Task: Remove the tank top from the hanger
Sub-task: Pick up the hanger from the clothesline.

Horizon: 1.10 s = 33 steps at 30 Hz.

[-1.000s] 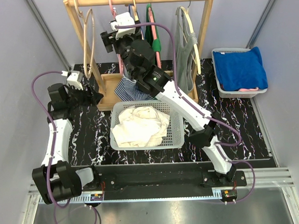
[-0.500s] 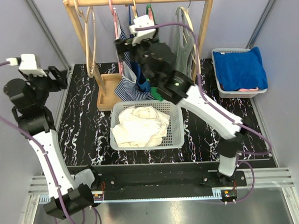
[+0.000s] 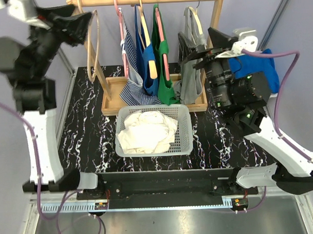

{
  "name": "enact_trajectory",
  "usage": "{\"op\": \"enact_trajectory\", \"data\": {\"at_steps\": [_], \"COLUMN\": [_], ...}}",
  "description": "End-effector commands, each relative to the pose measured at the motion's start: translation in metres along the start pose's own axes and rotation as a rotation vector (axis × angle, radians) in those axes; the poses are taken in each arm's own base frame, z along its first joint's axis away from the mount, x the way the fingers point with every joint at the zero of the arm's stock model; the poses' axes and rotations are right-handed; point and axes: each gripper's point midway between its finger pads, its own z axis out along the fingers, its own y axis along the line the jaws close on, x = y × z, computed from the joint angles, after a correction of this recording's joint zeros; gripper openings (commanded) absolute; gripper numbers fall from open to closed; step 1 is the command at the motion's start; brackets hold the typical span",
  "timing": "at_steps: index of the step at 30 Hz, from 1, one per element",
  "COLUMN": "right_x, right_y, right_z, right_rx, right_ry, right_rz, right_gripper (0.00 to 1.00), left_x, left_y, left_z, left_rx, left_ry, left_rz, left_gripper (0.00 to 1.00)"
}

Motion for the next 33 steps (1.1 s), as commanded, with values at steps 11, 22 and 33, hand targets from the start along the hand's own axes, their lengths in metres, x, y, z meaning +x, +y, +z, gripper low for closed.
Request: {"op": "enact_trajectory", "data": {"at_steps": [11, 22, 33], "right_x": [0.052, 0.059, 0.064], "right_y": [-0.03, -0.056, -0.067], "right_z": [-0.018, -0.027, -0.033], "right_rx": [0.137, 0.184, 0.202], "right_ry": [0.096, 0.113, 0.128], "right_rz": [-0.132, -0.16, -0.162], "right_gripper": [1.0, 1.0, 1.0], "left_x": [0.13, 0.186, 0.22], "left_y": [0.003, 0.012, 0.014], "left_z": [0.079, 0.078, 0.066], "left_rx": [-0.128, -0.265, -0.326], "left_ry": [0.251, 0.366, 0.459], "left_rz": [0.033, 0.143, 0.102], "left_gripper": [0.62, 0.62, 0.61]}}
